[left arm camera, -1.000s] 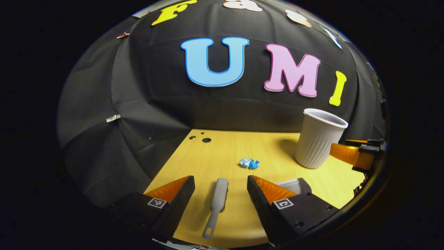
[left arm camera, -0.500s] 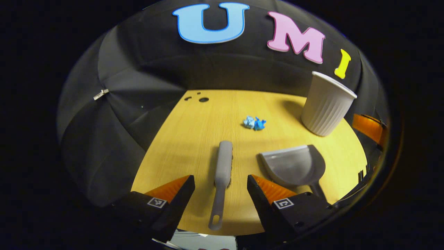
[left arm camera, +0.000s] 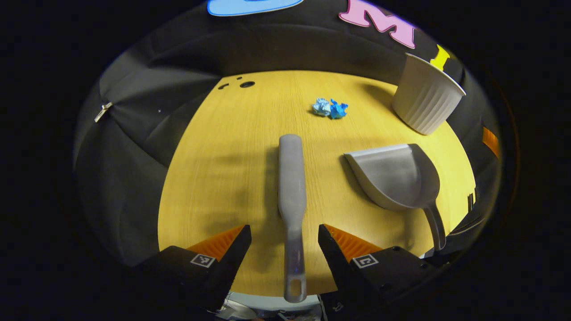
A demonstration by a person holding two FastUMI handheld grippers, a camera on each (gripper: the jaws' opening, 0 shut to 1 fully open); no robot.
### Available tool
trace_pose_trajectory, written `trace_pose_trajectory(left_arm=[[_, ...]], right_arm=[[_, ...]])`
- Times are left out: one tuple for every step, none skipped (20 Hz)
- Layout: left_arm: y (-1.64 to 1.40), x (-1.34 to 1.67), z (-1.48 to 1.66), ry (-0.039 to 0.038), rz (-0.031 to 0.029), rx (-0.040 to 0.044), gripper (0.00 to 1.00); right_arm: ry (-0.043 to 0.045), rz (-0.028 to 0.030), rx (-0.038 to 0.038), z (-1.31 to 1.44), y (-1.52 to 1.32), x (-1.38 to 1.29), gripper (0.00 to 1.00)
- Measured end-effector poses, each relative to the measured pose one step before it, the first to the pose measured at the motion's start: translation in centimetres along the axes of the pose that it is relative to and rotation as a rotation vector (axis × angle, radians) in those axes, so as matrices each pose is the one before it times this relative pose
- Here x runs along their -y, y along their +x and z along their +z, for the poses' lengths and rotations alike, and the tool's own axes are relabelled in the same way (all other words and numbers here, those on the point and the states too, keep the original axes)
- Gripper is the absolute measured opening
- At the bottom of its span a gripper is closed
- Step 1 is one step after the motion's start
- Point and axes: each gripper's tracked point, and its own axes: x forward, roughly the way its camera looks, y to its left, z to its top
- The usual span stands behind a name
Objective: Pick up the small broom and dustpan from the desktop, sweep the trash into the dustpan with the broom, and then empty the trash into the garbage bin.
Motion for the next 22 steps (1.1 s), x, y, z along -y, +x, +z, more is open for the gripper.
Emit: trace_pose_trajectory(left_arm=[[0.900,-0.058,-0.351,0.00270,-0.00390,-0.02786,0.95],[0.868,0.035,-0.332,0.00247,-0.00344,-0.02203,0.95],[0.682,-0.091,-0.087,0.00561,0.00020,-0.02001,0.96],[0.490,-0.095,-0.215,0.00866,-0.00055,-0.01752,0.93],[0.596,0.041,-0.224,0.00096,-0.00442,-0.02331,0.96],[0.543,0.106,-0.316,-0.00957,-0.00593,-0.02633,0.95],[0.483,0.163,-0.196,-0.01471,-0.00848,-0.02300,0.95],[0.347,0.117,-0.080,-0.01196,-0.00750,-0.01340,0.94],[0.279,-0.098,0.161,-0.00166,0.01084,-0.01079,0.93],[0.245,-0.135,0.032,0.01368,0.00880,-0.01326,0.90],[-0.168,0.110,0.421,0.01530,0.00082,0.00443,0.88],[0.180,0.242,0.308,0.01154,-0.00067,-0.00397,0.85],[0.096,0.298,0.141,0.00519,-0.00485,-0.00951,0.82],[0.018,0.241,0.075,-0.00151,0.00060,-0.01285,0.81],[0.125,0.172,-0.054,0.00118,0.00010,-0.00840,0.76],[0.011,0.243,0.095,0.00424,-0.00100,-0.00366,0.67],[0.056,0.258,-0.001,0.00557,-0.00197,-0.00894,0.64],[0.061,0.162,-0.068,0.01493,-0.00268,-0.00574,0.56],[-0.073,0.075,0.173,0.01562,-0.00344,-0.00322,0.53],[-0.135,-0.065,-0.012,0.00472,0.00023,-0.00581,0.46],[-0.041,-0.054,0.126,-0.00987,-0.00151,0.00222,0.40],[0.198,-0.066,0.048,-0.01241,-0.00163,-0.00317,0.33]], right_arm=[[0.00341,-0.00574,-0.01577,-0.622,-0.286,0.124,0.99],[0.00271,-0.00256,-0.01569,-0.537,-0.182,0.058,0.99],[0.00034,0.00128,-0.01749,-0.580,-0.240,-0.035,0.99],[-0.00185,-0.00027,-0.01786,-0.556,-0.158,-0.054,0.99],[-0.00010,0.00298,-0.01778,-0.548,0.048,-0.117,0.99],[0.00753,0.00634,-0.01608,-0.457,-0.054,-0.283,0.99],[0.01334,0.00949,-0.01616,-0.485,-0.039,-0.407,0.99],[0.01454,0.00735,-0.01642,-0.319,0.094,-0.397,0.99],[0.01248,0.00875,-0.01932,-0.565,0.066,-0.547,0.99],[0.00917,0.01181,-0.02507,-0.574,0.258,-0.613,0.99],[0.00501,0.00915,-0.02136,-0.665,0.221,-0.510,0.99],[0.00447,0.00868,-0.02592,-0.781,0.281,-0.522,0.99],[0.00474,0.01085,-0.03088,-0.940,0.153,-0.489,0.99],[0.00554,0.01105,-0.02136,-0.624,0.258,-0.427,0.99],[0.00444,0.00434,-0.01837,-0.568,0.039,-0.211,0.99],[0.00197,-0.00342,-0.02042,-0.598,0.295,-0.030,0.99],[0.00446,-0.00494,-0.02158,-0.819,0.150,-0.073,0.99],[0.00873,-0.00329,-0.02112,-0.615,0.334,0.088,0.99],[0.01154,-0.00111,-0.02268,-0.604,0.445,0.026,0.99],[0.01031,-0.00343,-0.02361,-0.415,0.410,0.121,0.99],[0.00764,-0.00537,-0.02349,-0.594,0.338,0.031,0.98],[0.00501,-0.00364,-0.02414,-0.465,0.422,0.007,0.98]])
